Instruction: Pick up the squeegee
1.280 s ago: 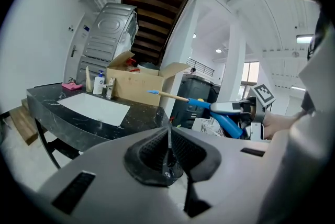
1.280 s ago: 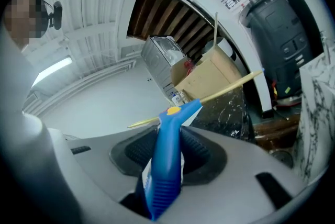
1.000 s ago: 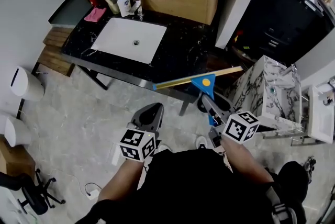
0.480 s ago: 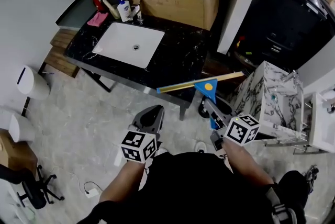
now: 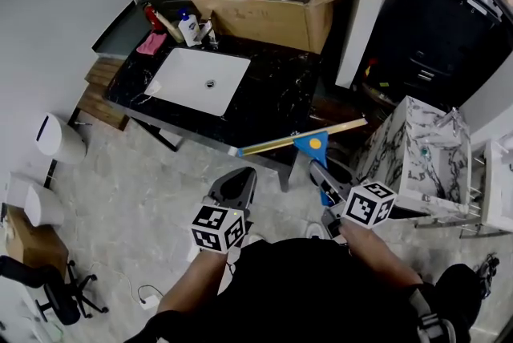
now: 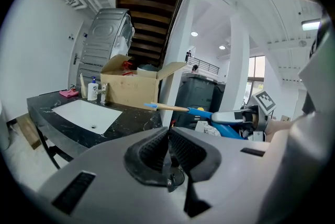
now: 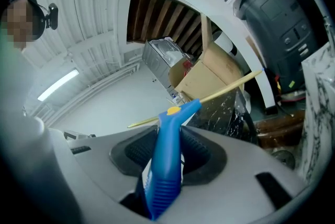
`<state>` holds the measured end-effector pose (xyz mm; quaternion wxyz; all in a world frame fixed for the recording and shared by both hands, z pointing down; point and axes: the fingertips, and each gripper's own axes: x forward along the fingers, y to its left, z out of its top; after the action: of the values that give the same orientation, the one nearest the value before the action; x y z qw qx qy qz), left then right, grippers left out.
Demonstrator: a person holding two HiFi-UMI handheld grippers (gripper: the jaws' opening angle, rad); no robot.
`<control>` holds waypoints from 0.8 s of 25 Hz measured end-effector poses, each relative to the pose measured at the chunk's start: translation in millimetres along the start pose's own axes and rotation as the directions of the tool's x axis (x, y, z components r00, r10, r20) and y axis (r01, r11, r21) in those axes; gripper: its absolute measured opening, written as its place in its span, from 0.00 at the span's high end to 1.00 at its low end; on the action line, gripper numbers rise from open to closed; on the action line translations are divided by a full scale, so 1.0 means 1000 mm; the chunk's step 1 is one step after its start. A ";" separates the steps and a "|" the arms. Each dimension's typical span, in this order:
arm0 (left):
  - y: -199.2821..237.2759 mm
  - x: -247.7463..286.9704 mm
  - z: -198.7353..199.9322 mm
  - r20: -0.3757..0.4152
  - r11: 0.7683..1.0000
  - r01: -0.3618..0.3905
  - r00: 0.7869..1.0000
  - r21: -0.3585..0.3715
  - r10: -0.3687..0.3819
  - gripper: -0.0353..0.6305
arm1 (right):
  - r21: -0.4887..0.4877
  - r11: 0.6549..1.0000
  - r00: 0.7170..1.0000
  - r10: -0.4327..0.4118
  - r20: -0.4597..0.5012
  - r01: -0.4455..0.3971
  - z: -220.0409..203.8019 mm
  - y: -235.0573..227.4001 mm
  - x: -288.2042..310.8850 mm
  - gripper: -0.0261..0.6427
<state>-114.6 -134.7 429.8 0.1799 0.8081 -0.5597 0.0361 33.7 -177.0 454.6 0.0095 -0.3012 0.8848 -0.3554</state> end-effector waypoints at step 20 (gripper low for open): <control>-0.004 0.000 0.003 -0.014 0.999 0.024 1.000 0.031 -0.024 0.90 | -0.011 1.000 1.000 0.010 0.023 -0.010 0.000 0.004 -0.004 0.74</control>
<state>-110.7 -134.5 426.5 0.1716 0.8173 -0.5480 0.0484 34.5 -172.7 450.8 0.0198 -0.3007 0.8881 -0.3471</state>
